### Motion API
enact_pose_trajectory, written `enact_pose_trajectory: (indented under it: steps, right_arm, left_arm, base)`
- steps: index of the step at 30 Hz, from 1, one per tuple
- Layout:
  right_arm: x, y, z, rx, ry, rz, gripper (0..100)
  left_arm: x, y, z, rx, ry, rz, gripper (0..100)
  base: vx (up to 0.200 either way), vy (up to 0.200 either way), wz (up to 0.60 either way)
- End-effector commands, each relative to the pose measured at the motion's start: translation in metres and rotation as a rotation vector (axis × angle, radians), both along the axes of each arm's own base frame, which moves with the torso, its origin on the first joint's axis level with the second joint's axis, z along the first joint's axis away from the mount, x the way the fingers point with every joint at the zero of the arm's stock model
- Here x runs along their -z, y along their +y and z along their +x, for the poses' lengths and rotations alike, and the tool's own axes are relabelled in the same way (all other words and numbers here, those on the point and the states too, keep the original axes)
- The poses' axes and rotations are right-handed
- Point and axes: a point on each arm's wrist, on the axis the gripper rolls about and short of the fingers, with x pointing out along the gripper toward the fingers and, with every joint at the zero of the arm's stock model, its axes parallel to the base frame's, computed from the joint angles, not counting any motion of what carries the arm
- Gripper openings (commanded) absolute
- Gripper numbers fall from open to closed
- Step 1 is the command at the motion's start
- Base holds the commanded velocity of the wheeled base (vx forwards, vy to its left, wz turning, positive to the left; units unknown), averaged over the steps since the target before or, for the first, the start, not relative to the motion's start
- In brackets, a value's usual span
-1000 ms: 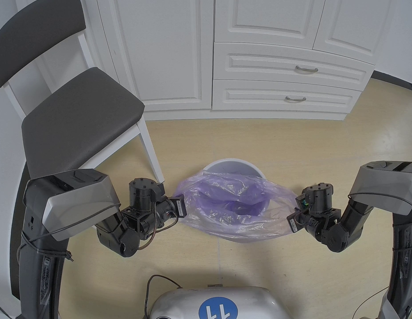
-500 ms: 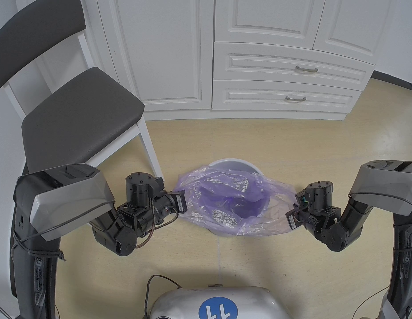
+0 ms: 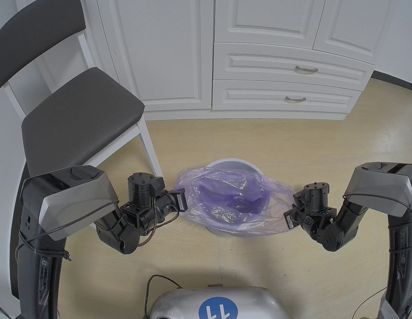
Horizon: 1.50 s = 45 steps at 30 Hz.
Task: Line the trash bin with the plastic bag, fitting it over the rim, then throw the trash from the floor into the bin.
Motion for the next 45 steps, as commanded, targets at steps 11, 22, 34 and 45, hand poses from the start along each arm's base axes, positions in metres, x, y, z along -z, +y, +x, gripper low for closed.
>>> enact_pose_trajectory:
  steps: [11,22,34,45]
  right_arm:
    - [0.018,-0.004,0.006,0.015,0.036,-0.013,0]
    - [0.021,-0.008,0.009,0.027,0.04,-0.014,0]
    - [0.016,-0.007,0.006,0.022,0.023,-0.007,0]
    - [-0.003,0.004,-0.011,-0.023,-0.014,0.002,0]
  left_arm:
    - [0.026,0.007,0.011,-0.026,0.037,0.016,0]
    - [0.023,0.009,0.012,-0.03,0.03,0.013,0]
    - [0.003,0.004,0.0,-0.01,-0.002,-0.001,0]
    - [0.016,0.012,-0.021,0.035,0.032,0.105,0]
  base:
    - [0.0,0.0,0.0]
    - [0.0,0.0,0.0]
    - [0.0,0.0,0.0]
    - [0.0,0.0,0.0]
